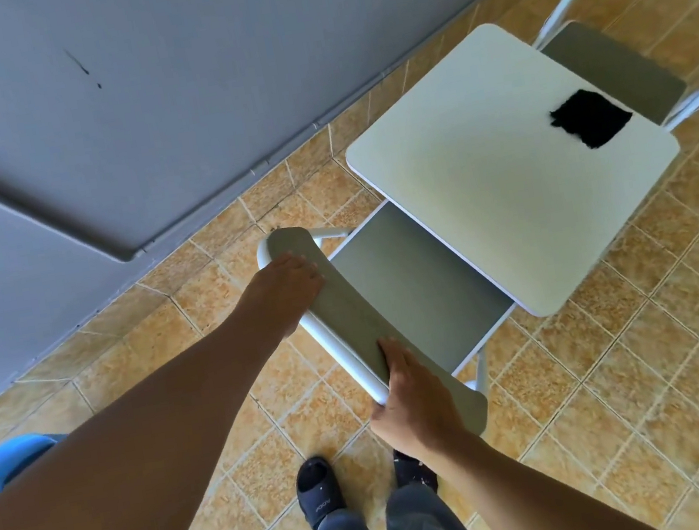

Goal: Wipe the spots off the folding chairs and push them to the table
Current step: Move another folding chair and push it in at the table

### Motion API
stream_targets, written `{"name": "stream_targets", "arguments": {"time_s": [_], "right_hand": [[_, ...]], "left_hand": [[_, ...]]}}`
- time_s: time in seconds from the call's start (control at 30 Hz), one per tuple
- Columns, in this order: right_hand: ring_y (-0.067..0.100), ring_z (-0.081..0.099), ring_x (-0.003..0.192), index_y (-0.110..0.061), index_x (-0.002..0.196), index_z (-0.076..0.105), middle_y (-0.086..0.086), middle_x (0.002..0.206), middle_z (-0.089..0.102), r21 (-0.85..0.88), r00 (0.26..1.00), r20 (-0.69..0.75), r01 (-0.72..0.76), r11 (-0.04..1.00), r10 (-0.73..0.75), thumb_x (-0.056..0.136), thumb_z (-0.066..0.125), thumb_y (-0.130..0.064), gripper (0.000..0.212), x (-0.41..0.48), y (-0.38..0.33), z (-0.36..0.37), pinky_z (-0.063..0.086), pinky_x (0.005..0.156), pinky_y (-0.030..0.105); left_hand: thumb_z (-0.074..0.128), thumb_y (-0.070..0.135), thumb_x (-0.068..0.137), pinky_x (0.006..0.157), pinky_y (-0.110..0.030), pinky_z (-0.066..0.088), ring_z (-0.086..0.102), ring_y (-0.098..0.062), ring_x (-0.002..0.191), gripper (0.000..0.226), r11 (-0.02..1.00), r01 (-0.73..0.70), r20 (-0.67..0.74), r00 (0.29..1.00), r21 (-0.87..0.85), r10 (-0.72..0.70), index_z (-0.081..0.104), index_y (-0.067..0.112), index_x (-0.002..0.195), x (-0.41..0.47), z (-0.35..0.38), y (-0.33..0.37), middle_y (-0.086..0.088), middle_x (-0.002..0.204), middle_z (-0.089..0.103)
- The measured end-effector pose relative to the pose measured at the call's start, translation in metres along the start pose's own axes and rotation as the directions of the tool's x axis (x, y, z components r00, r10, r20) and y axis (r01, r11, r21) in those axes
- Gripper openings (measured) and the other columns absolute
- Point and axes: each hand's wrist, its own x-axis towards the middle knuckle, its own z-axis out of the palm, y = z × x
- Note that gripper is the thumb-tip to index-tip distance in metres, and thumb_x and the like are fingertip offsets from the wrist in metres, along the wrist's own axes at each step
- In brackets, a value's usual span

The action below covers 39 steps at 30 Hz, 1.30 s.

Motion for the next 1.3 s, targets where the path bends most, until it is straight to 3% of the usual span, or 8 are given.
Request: {"name": "stream_targets", "arguments": {"time_s": [0.1, 0.3, 0.5, 0.6, 0.73, 0.9, 1.1, 1.3], "right_hand": [[0.020, 0.031, 0.145, -0.018, 0.155, 0.016, 0.000, 0.162, 0.023, -0.011, 1.000, 0.000, 0.013, 1.000, -0.013, 0.084, 0.063, -0.039, 0.088, -0.002, 0.001, 0.004, 0.031, 0.118, 0.034], [0.020, 0.021, 0.149, -0.015, 0.156, 0.012, 0.002, 0.163, 0.016, -0.011, 0.999, 0.003, 0.052, 0.999, -0.052, 0.085, 0.058, -0.048, 0.091, 0.001, 0.004, 0.004, 0.020, 0.122, 0.033], [0.022, 0.031, 0.145, -0.013, 0.153, 0.027, 0.005, 0.159, 0.031, 0.014, 0.997, -0.057, 0.047, 0.999, -0.046, 0.081, 0.059, -0.045, 0.085, -0.001, 0.002, 0.003, 0.023, 0.119, 0.032], [0.023, 0.040, 0.140, -0.016, 0.150, 0.036, 0.003, 0.155, 0.038, 0.067, 0.994, -0.102, 0.051, 0.996, -0.044, 0.078, 0.061, -0.045, 0.081, -0.003, 0.002, 0.003, 0.031, 0.117, 0.036], [0.023, 0.041, 0.139, -0.018, 0.150, 0.035, 0.002, 0.154, 0.040, 0.059, 0.994, -0.107, 0.039, 0.997, -0.032, 0.076, 0.052, -0.051, 0.082, -0.006, 0.000, 0.003, 0.034, 0.116, 0.038], [0.022, 0.024, 0.149, -0.017, 0.155, 0.019, 0.003, 0.161, 0.024, 0.005, 0.998, -0.013, 0.059, 0.998, -0.059, 0.083, 0.057, -0.039, 0.084, -0.002, -0.001, 0.001, 0.020, 0.122, 0.038], [0.024, 0.015, 0.151, -0.015, 0.156, 0.010, 0.006, 0.163, 0.016, -0.047, 0.992, 0.053, 0.114, 0.992, -0.112, 0.090, 0.060, -0.024, 0.084, 0.010, 0.000, -0.012, 0.011, 0.124, 0.037], [0.023, 0.021, 0.149, -0.015, 0.156, 0.013, 0.005, 0.163, 0.019, -0.081, 0.995, 0.030, 0.093, 0.992, -0.091, 0.089, 0.062, -0.023, 0.083, 0.020, 0.025, -0.039, 0.022, 0.122, 0.037]], "left_hand": [[0.090, 0.019, 0.027, 0.091, -0.034, 0.052, 0.070, -0.021, 0.092, 0.064, 1.000, 0.021, -0.067, 0.998, -0.006, -0.021, 0.077, 0.018, 0.090, -0.005, 0.001, 0.006, 0.001, 0.094, 0.074], [0.090, 0.017, 0.029, 0.086, -0.036, 0.055, 0.071, -0.023, 0.089, 0.056, 0.999, 0.046, -0.012, 0.999, -0.004, -0.046, 0.078, 0.018, 0.084, -0.002, -0.010, 0.008, -0.002, 0.092, 0.075], [0.084, 0.021, 0.053, 0.098, -0.035, 0.047, 0.066, -0.022, 0.105, 0.053, 0.998, 0.064, 0.078, 0.995, 0.005, -0.065, 0.074, 0.022, 0.105, -0.001, -0.010, 0.010, -0.001, 0.111, 0.072], [0.085, 0.016, 0.050, 0.097, -0.036, 0.047, 0.066, -0.025, 0.103, 0.055, 0.999, 0.034, 0.064, 0.997, 0.000, -0.034, 0.074, 0.017, 0.104, 0.000, -0.019, 0.007, -0.005, 0.109, 0.071], [0.063, 0.030, 0.081, 0.117, -0.040, 0.016, 0.028, -0.028, 0.141, 0.076, 0.996, -0.069, 0.320, 0.946, 0.055, 0.048, 0.029, 0.019, 0.147, 0.006, -0.026, 0.004, -0.006, 0.154, 0.029], [0.058, 0.038, 0.083, 0.120, -0.041, 0.009, 0.011, -0.023, 0.147, 0.088, 0.982, -0.186, 0.484, 0.859, -0.010, 0.168, 0.007, 0.021, 0.153, 0.019, -0.036, 0.005, -0.003, 0.161, 0.008], [0.060, 0.023, 0.091, 0.120, -0.033, 0.008, 0.006, -0.017, 0.148, 0.083, 0.977, -0.210, 0.543, 0.816, -0.040, 0.198, 0.006, 0.012, 0.152, 0.037, -0.052, 0.005, -0.005, 0.161, 0.004], [0.063, 0.022, 0.089, 0.119, -0.035, 0.017, 0.013, -0.019, 0.147, 0.080, 0.976, -0.214, 0.485, 0.851, -0.030, 0.201, 0.014, 0.011, 0.151, 0.065, -0.060, 0.021, -0.004, 0.160, 0.011]]}}
